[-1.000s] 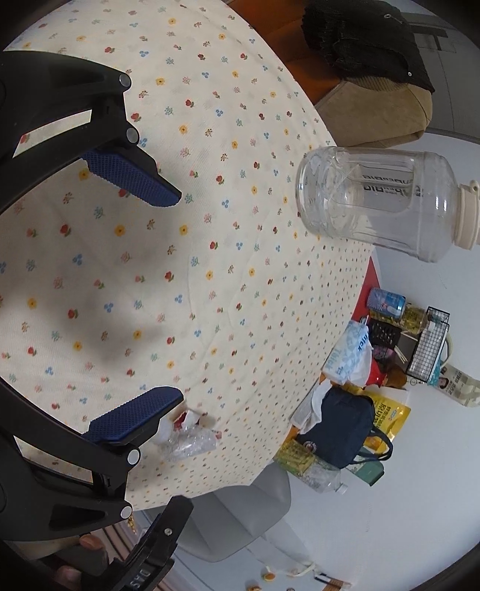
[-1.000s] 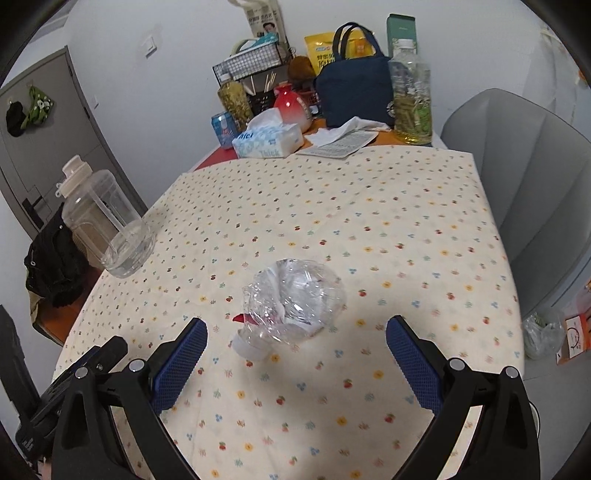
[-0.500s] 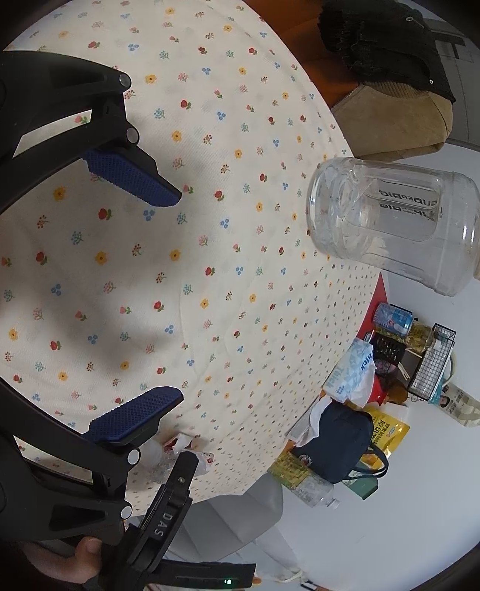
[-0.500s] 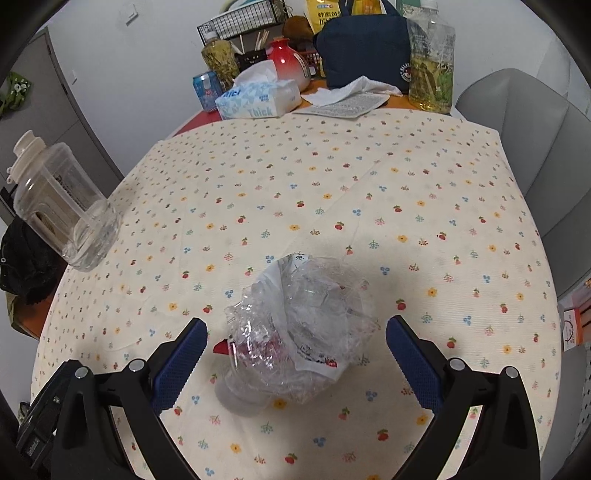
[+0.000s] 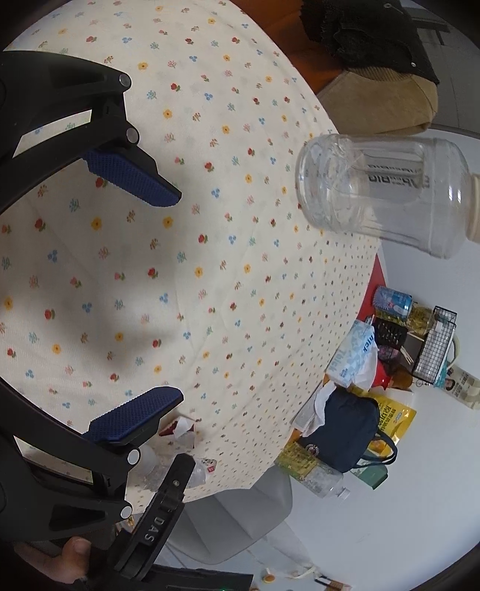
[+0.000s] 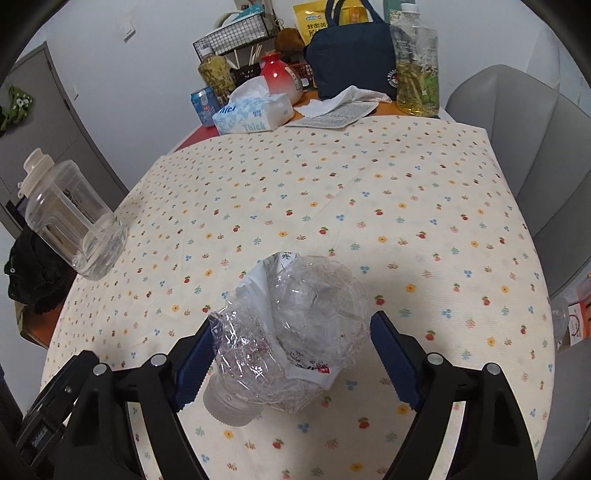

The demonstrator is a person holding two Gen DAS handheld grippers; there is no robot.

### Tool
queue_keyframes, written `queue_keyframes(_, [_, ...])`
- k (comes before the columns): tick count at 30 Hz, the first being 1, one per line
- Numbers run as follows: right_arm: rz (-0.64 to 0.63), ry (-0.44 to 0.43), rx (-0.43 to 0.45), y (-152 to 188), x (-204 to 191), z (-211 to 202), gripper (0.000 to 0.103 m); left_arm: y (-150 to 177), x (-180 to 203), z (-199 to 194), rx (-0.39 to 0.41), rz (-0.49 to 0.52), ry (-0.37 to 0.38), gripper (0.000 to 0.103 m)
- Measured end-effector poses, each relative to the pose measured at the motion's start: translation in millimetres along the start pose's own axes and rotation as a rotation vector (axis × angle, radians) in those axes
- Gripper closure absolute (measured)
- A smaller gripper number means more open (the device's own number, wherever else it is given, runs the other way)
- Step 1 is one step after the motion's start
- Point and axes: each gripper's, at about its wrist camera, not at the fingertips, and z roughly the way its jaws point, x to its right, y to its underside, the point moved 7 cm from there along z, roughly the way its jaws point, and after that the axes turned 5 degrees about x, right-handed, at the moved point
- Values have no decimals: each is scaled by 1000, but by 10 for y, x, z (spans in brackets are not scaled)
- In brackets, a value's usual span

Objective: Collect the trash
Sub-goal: 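Grasp the crumpled clear plastic bag with the right gripper, then grasp the red-and-white paper scrap with the left gripper while the right gripper holds the bag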

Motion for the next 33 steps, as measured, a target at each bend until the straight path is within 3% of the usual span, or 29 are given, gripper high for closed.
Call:
queue_keyframes(7, [64,-8,40,-38,357,-283,23,22,334,91,-26,35,36,8])
queue_keyframes(24, [177,-16,110,-60,1186,-833,23,156,1224,538,-156,105,82,39])
queue_keyframes(30, [215,-4,128,9,1442,-1018,23,280,1426,677,-196,101,82,58])
queue_keyframes(32, [231,1,131,55,1535,-1072,23,328,1473,722,-218,99,89,79])
queue_keyframes(33, [237,3,133,77,1568,-1090,23,353,1495,742,-228,100,93,83])
